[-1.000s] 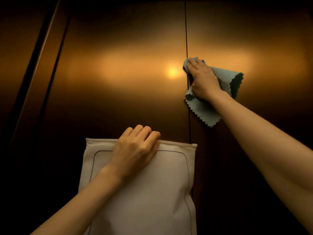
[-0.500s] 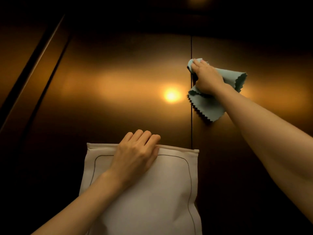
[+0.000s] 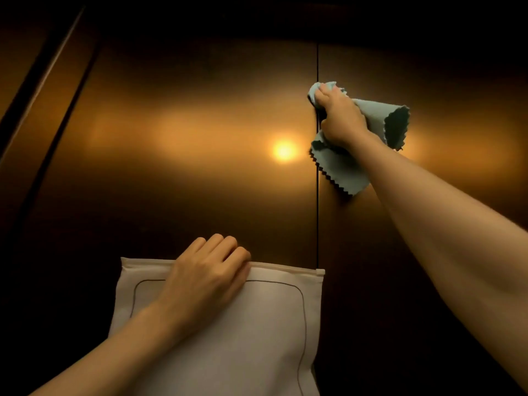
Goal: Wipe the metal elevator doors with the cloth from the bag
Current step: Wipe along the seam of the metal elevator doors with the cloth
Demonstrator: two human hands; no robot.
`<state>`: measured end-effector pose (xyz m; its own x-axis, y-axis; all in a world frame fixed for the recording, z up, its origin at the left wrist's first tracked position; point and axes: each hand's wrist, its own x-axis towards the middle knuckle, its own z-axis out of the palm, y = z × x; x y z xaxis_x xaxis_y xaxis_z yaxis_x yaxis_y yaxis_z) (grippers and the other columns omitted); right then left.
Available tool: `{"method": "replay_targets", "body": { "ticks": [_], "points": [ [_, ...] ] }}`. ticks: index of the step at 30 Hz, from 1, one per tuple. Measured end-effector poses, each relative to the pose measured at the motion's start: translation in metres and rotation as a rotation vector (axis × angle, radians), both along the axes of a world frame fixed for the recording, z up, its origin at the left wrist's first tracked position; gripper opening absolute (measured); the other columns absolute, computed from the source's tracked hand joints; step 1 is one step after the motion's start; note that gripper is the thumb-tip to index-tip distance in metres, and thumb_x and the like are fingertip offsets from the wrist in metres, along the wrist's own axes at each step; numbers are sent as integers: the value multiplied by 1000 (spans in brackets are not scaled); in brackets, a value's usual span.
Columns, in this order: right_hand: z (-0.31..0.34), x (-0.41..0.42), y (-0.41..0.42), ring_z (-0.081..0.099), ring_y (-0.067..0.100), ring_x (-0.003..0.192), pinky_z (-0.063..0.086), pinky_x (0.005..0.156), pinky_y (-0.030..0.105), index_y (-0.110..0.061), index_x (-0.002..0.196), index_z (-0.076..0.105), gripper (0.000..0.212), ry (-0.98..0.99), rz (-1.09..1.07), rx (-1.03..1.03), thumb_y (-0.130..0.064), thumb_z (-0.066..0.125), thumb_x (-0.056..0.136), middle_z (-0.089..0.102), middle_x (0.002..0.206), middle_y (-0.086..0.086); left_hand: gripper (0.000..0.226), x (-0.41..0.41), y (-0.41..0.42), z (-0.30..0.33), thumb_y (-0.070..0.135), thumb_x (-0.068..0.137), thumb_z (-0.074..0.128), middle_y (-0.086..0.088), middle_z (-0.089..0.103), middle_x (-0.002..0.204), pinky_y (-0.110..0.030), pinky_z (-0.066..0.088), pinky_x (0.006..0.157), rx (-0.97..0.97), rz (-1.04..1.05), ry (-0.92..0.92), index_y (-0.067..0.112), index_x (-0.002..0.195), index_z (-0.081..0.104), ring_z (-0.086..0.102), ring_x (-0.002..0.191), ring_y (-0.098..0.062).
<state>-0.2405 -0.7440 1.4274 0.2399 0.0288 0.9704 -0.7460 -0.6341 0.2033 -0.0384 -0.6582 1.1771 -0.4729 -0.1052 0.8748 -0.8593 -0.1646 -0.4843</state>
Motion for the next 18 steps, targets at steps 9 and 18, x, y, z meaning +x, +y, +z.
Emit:
{"method": "replay_targets", "body": {
  "ticks": [9,18],
  "points": [
    [-179,-11,-21,17,23,143,9,118,38,-13,143,31,71,61,242,39,17,41,80,27,153,4,20,8,27,-95,33,97,35,-1,57,79,-21,38,38,185,-112,-22,18,96,49,46,50,-9],
    [-488,-24,-22,21,23,140,10,117,35,-6,139,39,72,159,164,102,12,28,70,35,147,8,26,-8,77,-256,30,97,37,1,55,78,-24,34,35,524,-44,18,16,92,58,48,50,-12]
  ]
}}
